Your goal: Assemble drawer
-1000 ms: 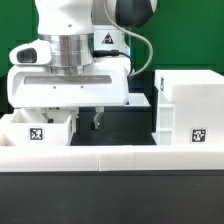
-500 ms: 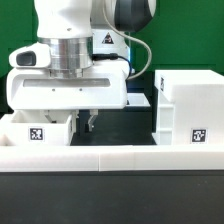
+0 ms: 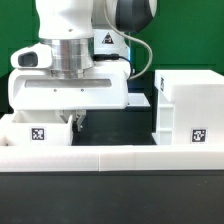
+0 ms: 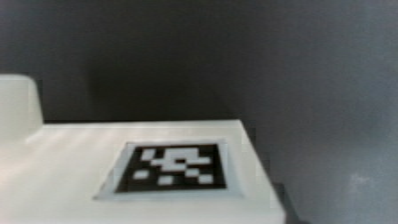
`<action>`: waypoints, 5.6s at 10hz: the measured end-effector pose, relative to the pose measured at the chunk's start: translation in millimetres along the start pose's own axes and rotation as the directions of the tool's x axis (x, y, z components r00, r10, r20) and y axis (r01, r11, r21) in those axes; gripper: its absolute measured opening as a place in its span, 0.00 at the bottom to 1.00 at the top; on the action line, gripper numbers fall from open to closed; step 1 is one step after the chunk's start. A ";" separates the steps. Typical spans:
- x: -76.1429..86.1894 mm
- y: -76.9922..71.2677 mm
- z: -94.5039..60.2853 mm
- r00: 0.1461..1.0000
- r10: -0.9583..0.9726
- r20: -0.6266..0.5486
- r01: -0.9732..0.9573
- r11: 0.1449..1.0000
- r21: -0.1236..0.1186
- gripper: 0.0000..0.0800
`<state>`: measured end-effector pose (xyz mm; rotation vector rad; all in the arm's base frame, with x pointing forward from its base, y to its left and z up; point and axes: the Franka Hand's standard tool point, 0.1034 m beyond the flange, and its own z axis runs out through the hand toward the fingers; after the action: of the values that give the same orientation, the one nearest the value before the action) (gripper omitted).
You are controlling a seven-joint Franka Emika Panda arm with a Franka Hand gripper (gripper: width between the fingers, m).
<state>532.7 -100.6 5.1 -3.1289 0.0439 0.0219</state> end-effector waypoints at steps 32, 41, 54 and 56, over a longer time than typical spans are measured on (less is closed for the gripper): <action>-3.3 -28.7 -10.5 0.190 -0.978 0.084 0.981 0.191 0.010 0.05; -0.2 -65.6 -6.8 0.057 -0.995 0.079 0.998 0.059 0.021 0.05; 3.7 -80.1 -4.5 -0.015 -0.995 0.098 0.999 -0.011 0.033 0.05; 3.9 -81.9 -3.4 -0.016 -0.995 0.094 1.000 -0.015 0.013 0.05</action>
Offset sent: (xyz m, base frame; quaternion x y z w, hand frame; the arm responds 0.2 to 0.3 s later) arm 0.0000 0.0000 0.0000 0.0000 0.0000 0.0000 1.0000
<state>538.9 -18.8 9.5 -2.2598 -2.2333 0.1228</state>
